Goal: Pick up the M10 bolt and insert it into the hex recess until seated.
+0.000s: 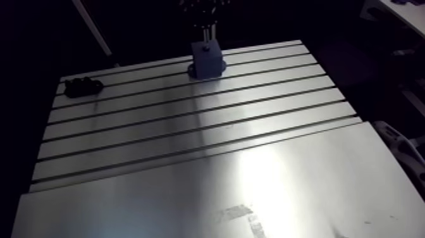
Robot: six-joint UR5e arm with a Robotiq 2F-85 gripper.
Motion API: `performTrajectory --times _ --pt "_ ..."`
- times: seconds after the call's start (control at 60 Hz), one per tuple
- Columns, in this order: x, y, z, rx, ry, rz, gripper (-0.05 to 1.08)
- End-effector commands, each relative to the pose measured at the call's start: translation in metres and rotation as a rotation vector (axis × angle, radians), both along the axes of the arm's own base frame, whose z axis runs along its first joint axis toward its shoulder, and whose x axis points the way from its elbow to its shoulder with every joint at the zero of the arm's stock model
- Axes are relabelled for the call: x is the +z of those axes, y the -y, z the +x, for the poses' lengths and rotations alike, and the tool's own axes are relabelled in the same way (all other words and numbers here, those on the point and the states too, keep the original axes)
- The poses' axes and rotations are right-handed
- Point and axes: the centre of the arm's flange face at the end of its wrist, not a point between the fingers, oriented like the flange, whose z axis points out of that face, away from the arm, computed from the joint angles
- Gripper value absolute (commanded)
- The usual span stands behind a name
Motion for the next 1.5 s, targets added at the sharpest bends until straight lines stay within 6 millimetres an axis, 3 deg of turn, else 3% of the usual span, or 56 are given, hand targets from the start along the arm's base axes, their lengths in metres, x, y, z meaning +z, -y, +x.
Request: performTrajectory --times 0.017,1.5 --pt "-0.0059 0.0011 0.0031 0.002 0.007 -0.002 1.08" --pt "-0.0141 -0.0009 0.001 0.041 -0.012 -0.017 1.08"
